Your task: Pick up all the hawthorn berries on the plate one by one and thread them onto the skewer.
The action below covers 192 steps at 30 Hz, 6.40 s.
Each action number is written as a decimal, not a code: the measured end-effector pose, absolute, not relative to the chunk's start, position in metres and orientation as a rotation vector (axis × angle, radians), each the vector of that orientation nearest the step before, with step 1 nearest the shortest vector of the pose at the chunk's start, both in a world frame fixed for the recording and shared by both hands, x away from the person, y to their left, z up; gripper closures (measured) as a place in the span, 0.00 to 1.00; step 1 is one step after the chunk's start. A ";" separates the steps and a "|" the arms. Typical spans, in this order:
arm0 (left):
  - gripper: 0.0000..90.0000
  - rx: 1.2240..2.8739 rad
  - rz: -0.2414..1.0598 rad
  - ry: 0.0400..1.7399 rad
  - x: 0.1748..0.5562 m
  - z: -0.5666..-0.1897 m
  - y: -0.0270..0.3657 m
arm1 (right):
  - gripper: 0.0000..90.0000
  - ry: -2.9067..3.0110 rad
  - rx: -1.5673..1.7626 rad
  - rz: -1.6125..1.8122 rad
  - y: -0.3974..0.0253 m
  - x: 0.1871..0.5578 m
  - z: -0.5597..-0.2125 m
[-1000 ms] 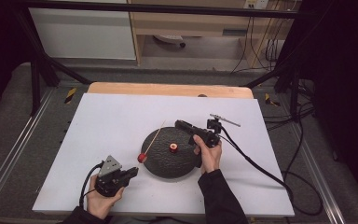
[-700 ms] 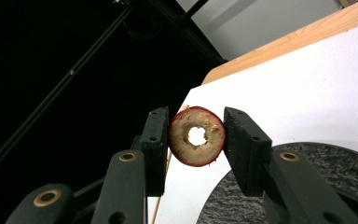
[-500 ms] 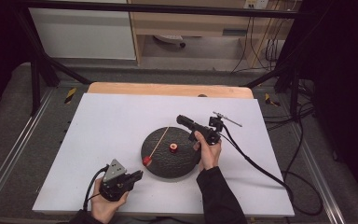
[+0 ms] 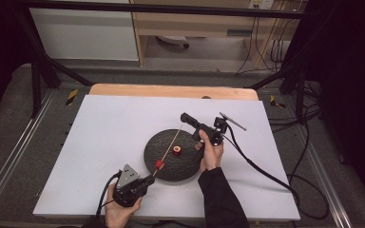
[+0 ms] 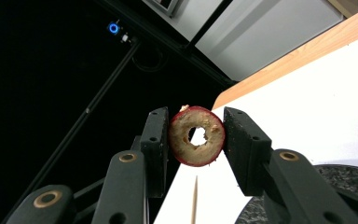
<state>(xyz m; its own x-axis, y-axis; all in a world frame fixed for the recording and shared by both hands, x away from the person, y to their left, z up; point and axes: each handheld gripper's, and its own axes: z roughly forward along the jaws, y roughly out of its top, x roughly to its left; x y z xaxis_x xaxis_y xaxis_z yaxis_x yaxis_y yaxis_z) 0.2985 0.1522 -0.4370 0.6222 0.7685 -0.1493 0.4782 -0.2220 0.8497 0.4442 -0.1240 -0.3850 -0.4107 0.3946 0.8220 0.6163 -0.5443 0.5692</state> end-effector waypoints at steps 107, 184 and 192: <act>0.98 1.761 0.309 1.030 0.292 -0.440 0.140 | 0.71 -1.700 -1.433 -2.132 -0.123 0.433 -0.389; 0.98 1.730 0.356 1.024 0.319 -0.429 0.133 | 0.70 -1.677 -1.397 -1.845 -0.100 0.409 -0.418; 0.98 1.754 0.331 1.004 0.321 -0.427 0.148 | 0.50 -1.798 -1.384 -1.873 -0.106 0.409 -0.408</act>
<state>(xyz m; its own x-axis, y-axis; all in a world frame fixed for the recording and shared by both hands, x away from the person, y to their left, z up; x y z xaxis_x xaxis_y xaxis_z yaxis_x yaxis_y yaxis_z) 0.3212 0.1484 -0.4274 0.6111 0.7563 -0.2334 0.4688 -0.1083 0.8767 0.4093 -0.1064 -0.4084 -0.5420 0.4429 0.7142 0.6952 -0.2411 0.6771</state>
